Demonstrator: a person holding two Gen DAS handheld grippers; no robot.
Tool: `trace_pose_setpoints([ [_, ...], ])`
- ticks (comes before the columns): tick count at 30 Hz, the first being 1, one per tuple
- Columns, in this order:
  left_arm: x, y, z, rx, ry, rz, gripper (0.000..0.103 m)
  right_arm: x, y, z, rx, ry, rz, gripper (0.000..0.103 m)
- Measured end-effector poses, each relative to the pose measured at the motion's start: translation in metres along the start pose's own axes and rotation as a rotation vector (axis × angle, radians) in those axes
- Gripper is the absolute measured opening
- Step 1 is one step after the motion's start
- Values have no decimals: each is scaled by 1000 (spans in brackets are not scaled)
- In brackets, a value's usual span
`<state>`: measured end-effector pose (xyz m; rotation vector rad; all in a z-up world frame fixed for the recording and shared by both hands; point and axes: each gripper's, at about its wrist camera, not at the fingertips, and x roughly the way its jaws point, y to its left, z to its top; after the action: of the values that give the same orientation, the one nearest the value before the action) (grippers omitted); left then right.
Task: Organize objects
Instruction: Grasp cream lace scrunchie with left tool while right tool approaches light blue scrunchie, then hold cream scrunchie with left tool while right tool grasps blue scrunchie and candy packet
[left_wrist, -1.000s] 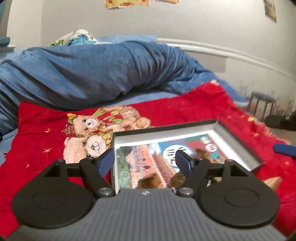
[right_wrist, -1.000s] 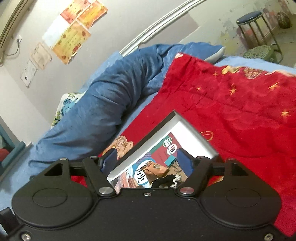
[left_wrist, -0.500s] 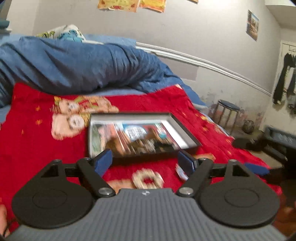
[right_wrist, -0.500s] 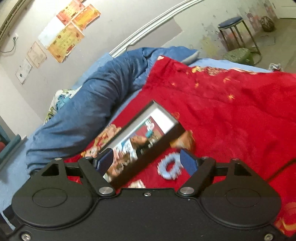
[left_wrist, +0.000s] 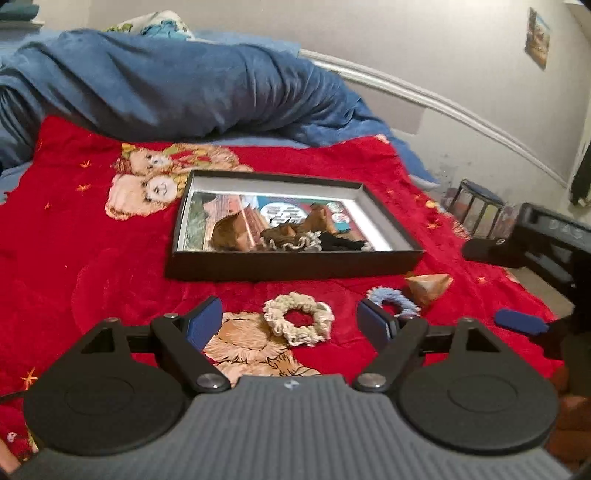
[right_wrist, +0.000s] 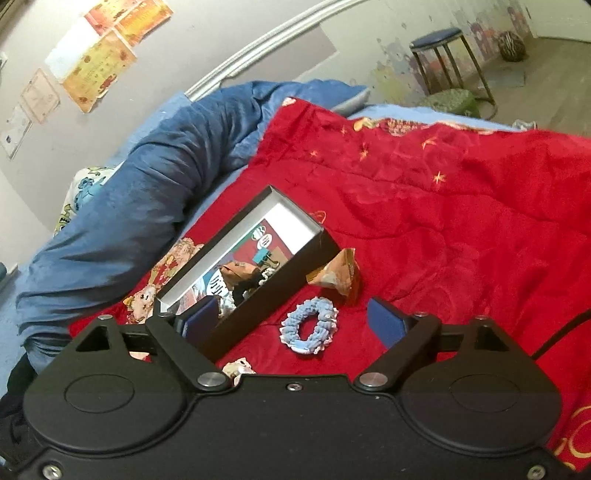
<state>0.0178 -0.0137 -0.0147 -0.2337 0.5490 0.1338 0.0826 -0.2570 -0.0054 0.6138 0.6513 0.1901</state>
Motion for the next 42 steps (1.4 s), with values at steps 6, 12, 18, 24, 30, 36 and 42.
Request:
trace_pose_setpoints([
  [6,35,-13,-4,26,41,24,87,37,5,-2,-15,50,-26,89],
  [12,83,-17,-6,-16,92,73,81,69,15,-7,-62,79,-78,88],
  [18,106,-28,-16,30,124,130,53,103,22,-4,-127,65,-188,84],
  [24,106,-40,-19,94,113,105,31,112,48,-6,-414,-59,-445,85],
  [30,102,-28,-12,-1,135,98,29,125,56,-18,-505,-24,-414,79],
  [36,102,-20,-10,-24,145,132,30,143,45,-22,-431,37,-340,69],
  [42,104,-13,-8,-82,158,120,32,155,41,-25,-405,59,-347,61],
])
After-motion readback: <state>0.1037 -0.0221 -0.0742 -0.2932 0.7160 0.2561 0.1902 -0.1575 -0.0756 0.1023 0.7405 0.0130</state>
